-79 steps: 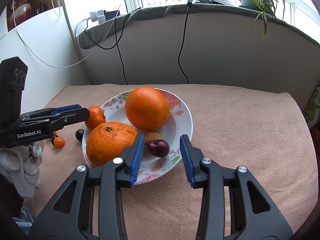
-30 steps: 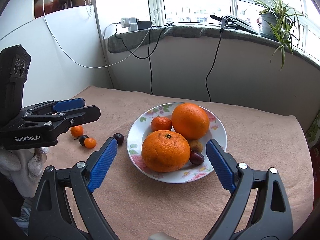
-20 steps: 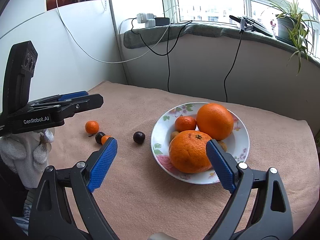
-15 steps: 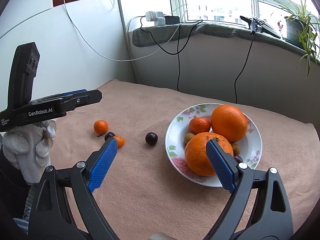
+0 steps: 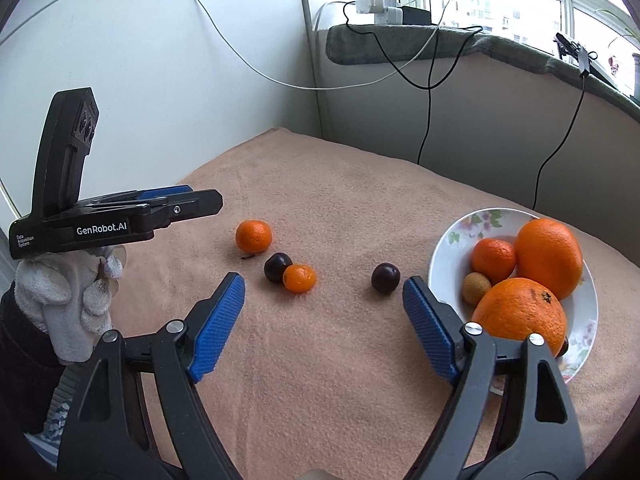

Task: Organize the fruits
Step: 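Move both open tools back to the remaining tangerines on the blanket, then close the left tool on a tangerine while the right tool grasps a small tangerine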

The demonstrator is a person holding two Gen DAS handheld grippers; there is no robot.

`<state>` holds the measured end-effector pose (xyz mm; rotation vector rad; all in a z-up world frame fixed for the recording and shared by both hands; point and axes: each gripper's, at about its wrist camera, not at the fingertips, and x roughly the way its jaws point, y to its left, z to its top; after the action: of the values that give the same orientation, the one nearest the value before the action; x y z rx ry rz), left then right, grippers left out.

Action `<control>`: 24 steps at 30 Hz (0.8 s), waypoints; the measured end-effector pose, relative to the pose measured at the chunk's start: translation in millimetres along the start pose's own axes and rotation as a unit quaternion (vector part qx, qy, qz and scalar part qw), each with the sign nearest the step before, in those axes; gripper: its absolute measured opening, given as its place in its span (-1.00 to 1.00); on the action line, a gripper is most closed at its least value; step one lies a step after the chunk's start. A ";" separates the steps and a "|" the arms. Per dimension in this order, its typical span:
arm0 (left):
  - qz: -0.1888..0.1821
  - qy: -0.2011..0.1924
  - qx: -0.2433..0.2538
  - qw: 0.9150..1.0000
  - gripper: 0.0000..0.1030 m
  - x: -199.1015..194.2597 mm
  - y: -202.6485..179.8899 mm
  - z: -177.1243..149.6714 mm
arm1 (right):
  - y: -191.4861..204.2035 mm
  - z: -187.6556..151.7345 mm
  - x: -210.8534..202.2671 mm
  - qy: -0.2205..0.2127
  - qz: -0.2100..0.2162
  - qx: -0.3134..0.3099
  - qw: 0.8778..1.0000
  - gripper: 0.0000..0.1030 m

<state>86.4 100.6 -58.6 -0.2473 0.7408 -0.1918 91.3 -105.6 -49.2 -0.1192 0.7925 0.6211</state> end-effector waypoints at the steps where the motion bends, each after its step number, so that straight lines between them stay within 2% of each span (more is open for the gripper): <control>1: -0.001 0.003 -0.002 1.000 0.43 1.0 1.5 -2.1 | 2.3 0.0 4.1 0.004 0.003 0.000 1.000 0.53; 3: -0.005 0.009 -0.006 1.000 0.41 3.4 3.0 -5.0 | 5.9 -0.2 12.6 0.012 0.009 -0.002 1.000 0.51; 7: -0.014 0.019 -0.014 1.000 0.31 9.7 5.7 -9.6 | 10.5 0.2 29.8 0.030 0.020 -0.003 0.999 0.20; 12: -0.021 0.032 -0.013 0.999 0.23 19.7 4.8 -11.9 | 8.5 0.8 51.5 0.049 0.027 0.005 0.998 0.01; 16: -0.027 0.039 -0.015 0.999 0.11 26.5 5.3 -11.9 | 4.0 -0.4 64.6 0.060 0.034 0.019 0.997 -0.03; 24: -0.030 0.051 -0.013 0.998 0.07 37.7 4.5 -11.5 | -3.9 2.0 79.4 0.068 0.049 0.036 0.996 -0.14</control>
<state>106.2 93.4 -92.2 -0.2854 0.8385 -0.2527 137.2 -70.4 -103.7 -0.0562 0.9558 0.6822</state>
